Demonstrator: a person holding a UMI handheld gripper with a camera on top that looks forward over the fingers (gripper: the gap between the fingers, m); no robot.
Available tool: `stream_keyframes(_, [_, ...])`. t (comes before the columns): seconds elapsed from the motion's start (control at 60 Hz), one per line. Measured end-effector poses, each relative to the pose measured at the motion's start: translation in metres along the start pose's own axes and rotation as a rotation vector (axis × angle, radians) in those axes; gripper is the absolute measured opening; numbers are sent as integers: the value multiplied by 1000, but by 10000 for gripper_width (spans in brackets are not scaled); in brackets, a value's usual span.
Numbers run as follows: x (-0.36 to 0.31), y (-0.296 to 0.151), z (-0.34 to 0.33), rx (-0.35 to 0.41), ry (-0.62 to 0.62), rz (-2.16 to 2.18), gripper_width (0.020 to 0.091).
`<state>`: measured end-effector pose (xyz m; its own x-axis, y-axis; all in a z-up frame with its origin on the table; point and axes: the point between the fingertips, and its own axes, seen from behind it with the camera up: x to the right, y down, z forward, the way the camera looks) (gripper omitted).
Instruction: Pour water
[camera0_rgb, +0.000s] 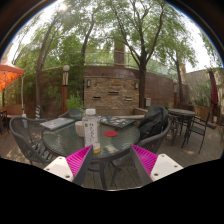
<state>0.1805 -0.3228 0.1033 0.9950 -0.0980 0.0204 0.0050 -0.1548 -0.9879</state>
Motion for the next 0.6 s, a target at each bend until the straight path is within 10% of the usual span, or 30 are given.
stream_keyframes(0.6, [-94, -6, 184, 57, 46, -17, 833])
